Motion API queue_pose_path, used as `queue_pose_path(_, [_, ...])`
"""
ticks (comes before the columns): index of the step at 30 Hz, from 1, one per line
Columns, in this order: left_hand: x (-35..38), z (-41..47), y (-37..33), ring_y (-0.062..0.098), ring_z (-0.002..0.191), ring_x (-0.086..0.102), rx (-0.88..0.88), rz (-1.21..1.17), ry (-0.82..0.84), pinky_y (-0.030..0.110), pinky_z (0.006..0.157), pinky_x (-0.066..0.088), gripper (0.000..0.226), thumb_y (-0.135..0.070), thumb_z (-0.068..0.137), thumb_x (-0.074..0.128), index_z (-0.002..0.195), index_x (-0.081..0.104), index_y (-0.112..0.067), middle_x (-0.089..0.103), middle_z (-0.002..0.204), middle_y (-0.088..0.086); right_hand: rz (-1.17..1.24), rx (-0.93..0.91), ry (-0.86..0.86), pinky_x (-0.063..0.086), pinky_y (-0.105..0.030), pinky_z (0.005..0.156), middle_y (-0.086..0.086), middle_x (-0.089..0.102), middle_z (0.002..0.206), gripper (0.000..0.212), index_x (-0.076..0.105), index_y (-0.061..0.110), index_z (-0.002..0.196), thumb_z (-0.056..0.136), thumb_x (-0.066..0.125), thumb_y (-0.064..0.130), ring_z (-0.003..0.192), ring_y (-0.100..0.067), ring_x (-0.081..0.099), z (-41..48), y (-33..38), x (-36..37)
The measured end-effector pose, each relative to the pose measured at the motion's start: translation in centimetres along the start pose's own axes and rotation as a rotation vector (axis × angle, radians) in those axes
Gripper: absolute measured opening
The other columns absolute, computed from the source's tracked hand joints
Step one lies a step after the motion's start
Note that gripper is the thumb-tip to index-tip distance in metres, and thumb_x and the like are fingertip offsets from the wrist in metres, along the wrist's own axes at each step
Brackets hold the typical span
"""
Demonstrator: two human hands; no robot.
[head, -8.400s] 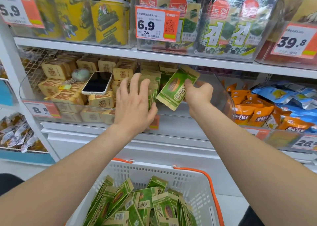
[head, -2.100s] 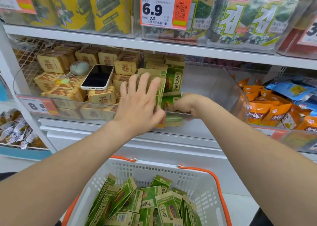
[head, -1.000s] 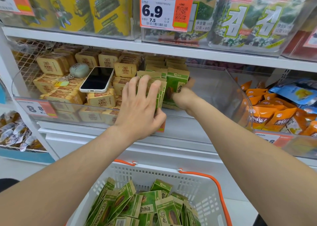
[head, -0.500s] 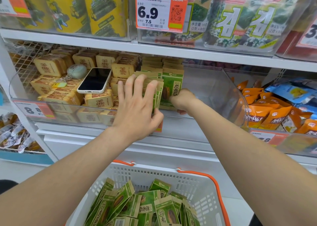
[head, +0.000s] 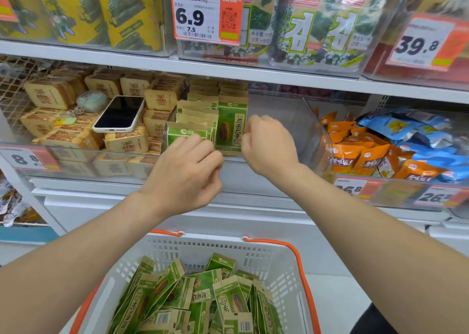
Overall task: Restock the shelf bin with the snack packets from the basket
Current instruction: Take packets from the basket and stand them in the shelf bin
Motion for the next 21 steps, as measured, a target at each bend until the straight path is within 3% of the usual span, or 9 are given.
queue_pose_path(2, [1.2,-1.4,-0.7,0.028,0.057,0.053,-0.01,-0.078,0.153,0.034,0.052,0.037,0.011,-0.022,0.087,0.059,0.078,0.06,-0.015,0.055,0.062,0.0,-0.086,-0.186,-0.037,0.034,-0.037,0.057,-0.007,0.058,0.081,0.014,0.059,0.011,0.089,0.092,0.049,0.02,0.075,-0.037,0.058,-2.0,1.2,-0.8])
queue_pose_path(4, [2.9,-3.2,-1.7,0.029,0.049,0.056,-0.023,-0.101,0.35,0.029,0.045,0.037,0.015,-0.03,0.088,0.054,0.076,0.058,-0.02,0.057,0.057,-0.003,-0.106,-0.277,0.031,0.03,-0.035,0.054,-0.004,0.056,0.074,0.017,0.055,0.014,0.083,0.089,0.044,0.026,0.068,-0.038,0.059,-4.3,2.2,-0.9])
queue_pose_path(7, [5.5,-5.9,-4.2,0.033,0.068,0.064,0.052,-0.04,0.782,0.034,0.053,0.032,0.019,-0.033,0.096,0.046,0.084,0.055,-0.021,0.067,0.078,0.001,-0.183,-0.394,0.276,0.032,-0.035,0.059,-0.008,0.068,0.087,0.015,0.049,0.019,0.084,0.094,0.045,0.029,0.076,-0.039,0.065,-8.5,3.4,0.7])
queue_pose_path(10, [6.9,-8.2,-6.7,0.035,0.083,0.063,0.111,-0.046,1.117,0.039,0.065,0.046,0.02,-0.031,0.103,0.044,0.097,0.058,-0.019,0.068,0.097,0.009,-0.313,-0.502,0.542,0.036,-0.036,0.064,-0.009,0.07,0.1,0.013,0.054,0.019,0.091,0.099,0.048,0.028,0.088,-0.037,0.067,-12.5,3.9,3.4])
queue_pose_path(12, [7.5,-9.6,-8.3,0.036,0.087,0.063,0.127,-0.039,1.229,0.038,0.071,0.051,0.025,-0.028,0.102,0.045,0.113,0.064,-0.016,0.068,0.107,0.012,-0.366,-0.524,0.677,0.04,-0.035,0.065,-0.009,0.068,0.102,0.016,0.062,0.015,0.1,0.1,0.049,0.024,0.088,-0.035,0.066,-14.6,3.5,5.5])
queue_pose_path(15, [8.4,-12.4,-10.5,0.028,0.083,0.059,0.1,-0.065,1.426,0.036,0.066,0.046,0.028,-0.024,0.104,0.045,0.121,0.064,-0.015,0.065,0.108,0.008,-0.324,-0.385,0.873,0.049,-0.038,0.068,-0.005,0.063,0.1,0.008,0.059,0.018,0.103,0.099,0.053,0.014,0.086,-0.034,0.062,-17.8,2.2,9.0])
queue_pose_path(19, [9.4,-15.3,-12.7,0.024,0.084,0.068,0.138,-0.089,1.495,0.036,0.063,0.056,0.025,-0.023,0.102,0.05,0.119,0.067,-0.016,0.068,0.101,0.003,-0.429,-0.241,1.259,0.055,-0.039,0.08,-0.008,0.064,0.119,0.032,0.061,0.011,0.129,0.097,0.059,0.007,0.095,-0.028,0.061,-24.3,-0.1,13.0])
queue_pose_path(21, [9.8,-16.0,-13.6,0.023,0.083,0.068,0.154,-0.103,1.506,0.034,0.06,0.052,0.023,-0.02,0.102,0.05,0.119,0.066,-0.014,0.067,0.1,0.004,-0.445,-0.161,1.345,0.057,-0.041,0.085,-0.007,0.062,0.103,0.035,0.062,0.008,0.131,0.096,0.061,0.006,0.09,-0.028,0.058,-26.2,-1.2,14.2])
Point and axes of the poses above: each hand's wrist, its own z-axis towards the middle knuckle, its own x-axis out of the palm, y = z × x, the point moved 5 cm from there along z, towards the middle knuckle
